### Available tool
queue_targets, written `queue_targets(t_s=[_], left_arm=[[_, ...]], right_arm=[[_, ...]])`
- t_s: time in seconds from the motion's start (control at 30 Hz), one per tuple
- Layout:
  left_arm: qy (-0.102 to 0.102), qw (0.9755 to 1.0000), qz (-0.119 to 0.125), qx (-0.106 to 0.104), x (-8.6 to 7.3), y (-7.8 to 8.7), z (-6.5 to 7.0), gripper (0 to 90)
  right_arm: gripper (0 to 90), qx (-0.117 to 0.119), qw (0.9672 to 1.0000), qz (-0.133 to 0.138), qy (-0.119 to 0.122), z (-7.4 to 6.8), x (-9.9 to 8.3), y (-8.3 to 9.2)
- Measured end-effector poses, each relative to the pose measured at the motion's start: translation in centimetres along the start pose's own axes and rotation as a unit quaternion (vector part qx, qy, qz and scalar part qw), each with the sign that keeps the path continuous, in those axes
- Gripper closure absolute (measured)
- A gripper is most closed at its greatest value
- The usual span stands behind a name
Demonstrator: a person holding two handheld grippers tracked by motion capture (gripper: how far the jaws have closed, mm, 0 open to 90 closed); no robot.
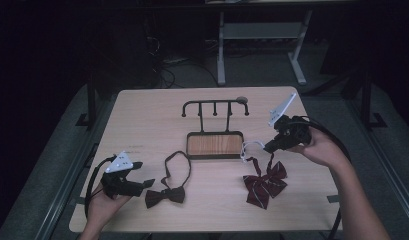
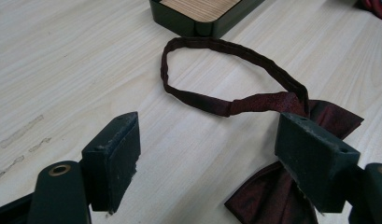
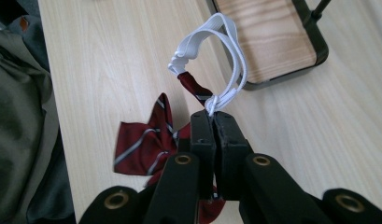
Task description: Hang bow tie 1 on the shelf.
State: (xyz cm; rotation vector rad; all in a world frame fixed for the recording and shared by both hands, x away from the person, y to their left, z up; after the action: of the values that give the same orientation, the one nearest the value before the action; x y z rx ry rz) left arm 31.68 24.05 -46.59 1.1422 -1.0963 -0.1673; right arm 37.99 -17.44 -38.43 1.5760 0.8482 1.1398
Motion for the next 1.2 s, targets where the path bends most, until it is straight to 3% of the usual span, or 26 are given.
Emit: queue_targets(t_s=[0.43, 1.2], left_arm=[[-0.009, 0.9999, -0.005, 0.001, 0.0, 0.0, 0.0, 22.2], [-0.013, 0.9999, -0.008, -0.004, 0.0, -0.1, 0.4, 22.2]], right_arm=[[87.0, -0.024, 0.9997, -0.002, 0.006, 0.5, 1.8, 2.9], [86.8, -0.038, 0.9992, -0.011, -0.010, 2.8, 4.7, 4.7]])
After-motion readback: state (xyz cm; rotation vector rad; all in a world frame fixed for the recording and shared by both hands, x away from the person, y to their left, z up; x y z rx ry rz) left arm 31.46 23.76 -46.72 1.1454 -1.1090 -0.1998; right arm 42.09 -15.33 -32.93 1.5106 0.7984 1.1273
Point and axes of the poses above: each handheld gripper's, and its own axes: y roughly backward along the jaws, x roughly out of its top, z roughly to its right, the point moved 7 cm from there along -y, roughly forward along the jaws, and after that the axes turned 12 degrees about -z, right-handed, at the moved point
